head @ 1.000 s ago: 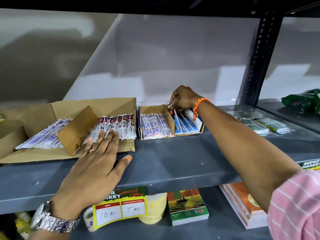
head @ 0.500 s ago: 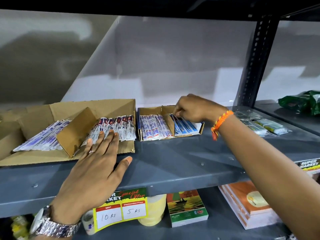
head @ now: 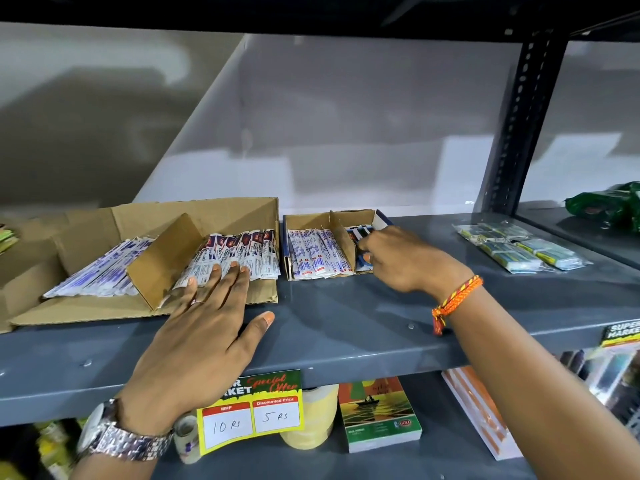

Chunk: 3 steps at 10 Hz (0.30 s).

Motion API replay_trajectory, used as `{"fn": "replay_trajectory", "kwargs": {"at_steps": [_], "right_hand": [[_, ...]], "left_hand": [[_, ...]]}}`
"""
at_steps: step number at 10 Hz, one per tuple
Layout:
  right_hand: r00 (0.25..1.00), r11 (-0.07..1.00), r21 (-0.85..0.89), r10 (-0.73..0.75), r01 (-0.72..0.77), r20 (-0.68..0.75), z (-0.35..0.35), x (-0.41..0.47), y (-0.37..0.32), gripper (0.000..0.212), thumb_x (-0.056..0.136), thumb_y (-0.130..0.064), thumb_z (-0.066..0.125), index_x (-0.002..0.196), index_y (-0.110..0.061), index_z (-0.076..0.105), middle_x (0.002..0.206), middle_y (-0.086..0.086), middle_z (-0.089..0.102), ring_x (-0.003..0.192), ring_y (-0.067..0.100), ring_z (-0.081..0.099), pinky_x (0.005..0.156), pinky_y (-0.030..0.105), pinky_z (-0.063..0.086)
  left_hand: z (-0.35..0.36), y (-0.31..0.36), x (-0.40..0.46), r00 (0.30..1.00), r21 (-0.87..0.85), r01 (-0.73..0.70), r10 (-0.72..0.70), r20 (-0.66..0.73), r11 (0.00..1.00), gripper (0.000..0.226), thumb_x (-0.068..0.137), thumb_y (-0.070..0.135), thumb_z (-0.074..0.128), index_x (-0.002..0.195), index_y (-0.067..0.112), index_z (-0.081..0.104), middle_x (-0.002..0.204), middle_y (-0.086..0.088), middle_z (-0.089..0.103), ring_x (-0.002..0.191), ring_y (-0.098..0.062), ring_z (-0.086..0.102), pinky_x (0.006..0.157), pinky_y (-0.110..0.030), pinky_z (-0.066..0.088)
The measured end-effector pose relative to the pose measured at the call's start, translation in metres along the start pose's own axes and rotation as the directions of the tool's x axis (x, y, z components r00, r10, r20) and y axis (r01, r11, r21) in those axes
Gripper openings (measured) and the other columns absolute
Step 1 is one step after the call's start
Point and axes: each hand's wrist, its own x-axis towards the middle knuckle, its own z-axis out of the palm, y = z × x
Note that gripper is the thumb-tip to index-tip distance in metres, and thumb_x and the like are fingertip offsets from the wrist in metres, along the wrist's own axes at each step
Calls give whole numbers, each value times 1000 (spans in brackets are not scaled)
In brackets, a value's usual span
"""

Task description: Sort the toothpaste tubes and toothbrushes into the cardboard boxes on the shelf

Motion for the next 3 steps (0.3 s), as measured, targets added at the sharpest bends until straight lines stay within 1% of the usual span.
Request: {"fn": "replay_trajectory", "kwargs": {"at_steps": [1, 2, 3], "right_hand": [[999, 999, 28, 30, -31, 27, 3, 0, 1, 31, 94, -5, 45, 65, -16, 40, 67, 0, 38, 74, 29, 42, 58, 32, 29], [998, 992, 118, 40, -34, -50, 3, -1, 5, 18, 93, -2, 46, 85, -8, 61, 82, 8, 60, 84, 33, 54, 63, 33, 43], [986, 978, 191, 105, -79, -128, 3, -3, 7, 32, 92, 0, 47, 112, -9, 70, 107, 16, 71, 99, 38, 62, 81, 39, 54]], "left_hand": [[2, 0, -1, 1000, 5, 6, -6, 6, 1000, 87, 81, 72, -3, 155, 27, -12, 162, 13, -15, 145, 0, -23, 117, -28, -14], [1, -1, 0, 1000, 9, 4, -4, -1, 1000, 87, 82, 72, -3, 155, 26, -12, 162, 13, -15, 145, -1, -22, 117, -27, -14], [1, 1, 0, 1000, 6, 1, -1, 24, 1000, 87, 82, 72, -3, 155, 26, -11, 162, 13, -14, 145, -1, -22, 116, -27, -14]]}}
